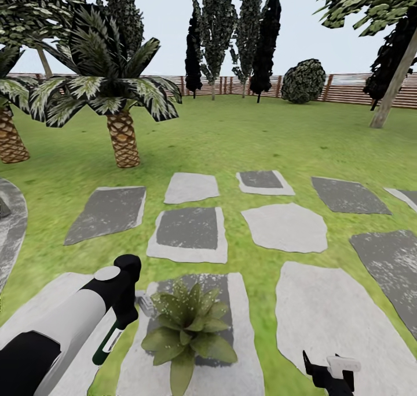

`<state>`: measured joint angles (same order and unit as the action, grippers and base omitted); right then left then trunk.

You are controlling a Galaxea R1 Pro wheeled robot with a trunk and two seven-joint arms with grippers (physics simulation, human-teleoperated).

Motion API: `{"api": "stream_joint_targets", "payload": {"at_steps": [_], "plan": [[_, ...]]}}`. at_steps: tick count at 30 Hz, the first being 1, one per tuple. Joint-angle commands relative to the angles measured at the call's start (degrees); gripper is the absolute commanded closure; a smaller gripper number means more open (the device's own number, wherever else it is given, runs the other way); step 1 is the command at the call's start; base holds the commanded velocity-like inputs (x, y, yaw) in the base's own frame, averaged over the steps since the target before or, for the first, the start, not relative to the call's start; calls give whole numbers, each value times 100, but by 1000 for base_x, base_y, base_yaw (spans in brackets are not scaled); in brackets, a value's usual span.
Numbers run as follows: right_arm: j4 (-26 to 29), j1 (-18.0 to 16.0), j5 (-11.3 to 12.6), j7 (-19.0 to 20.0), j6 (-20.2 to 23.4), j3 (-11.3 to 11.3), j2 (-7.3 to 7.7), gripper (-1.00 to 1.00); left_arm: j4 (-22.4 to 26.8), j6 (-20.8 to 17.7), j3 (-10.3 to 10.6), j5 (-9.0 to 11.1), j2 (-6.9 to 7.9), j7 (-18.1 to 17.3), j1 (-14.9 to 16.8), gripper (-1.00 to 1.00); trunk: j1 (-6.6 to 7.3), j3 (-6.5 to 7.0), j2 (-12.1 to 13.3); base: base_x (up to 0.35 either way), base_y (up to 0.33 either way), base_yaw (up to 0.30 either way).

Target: Pick up the pesticide atomizer in the garden and spray insectifuge to fully cover both potted plants in the garden.

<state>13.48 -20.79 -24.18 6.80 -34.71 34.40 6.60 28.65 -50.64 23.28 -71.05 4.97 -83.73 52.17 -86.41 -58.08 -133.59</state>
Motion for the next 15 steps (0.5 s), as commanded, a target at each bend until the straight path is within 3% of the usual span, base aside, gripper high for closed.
{"api": "stream_joint_targets", "payload": {"at_steps": [1, 12, 15], "plan": [[-4, -4, 1, 58, -19, 49, -1, -100, 9, -60, 24, -32, 4, -55, 4, 100, 1, -5, -2, 4, -191, 153], [-5, -4, 1, 58, -19, 49, -1, -100, 9, -60, 17, -32, 4, -55, 4, 100, 1, -5, -2, 12, -208, 261], [-4, -4, 1, 58, -19, 49, -1, -100, 9, -60, 21, -32, 4, -54, 6, 100, 1, -5, -2, 68, -242, 94]]}}
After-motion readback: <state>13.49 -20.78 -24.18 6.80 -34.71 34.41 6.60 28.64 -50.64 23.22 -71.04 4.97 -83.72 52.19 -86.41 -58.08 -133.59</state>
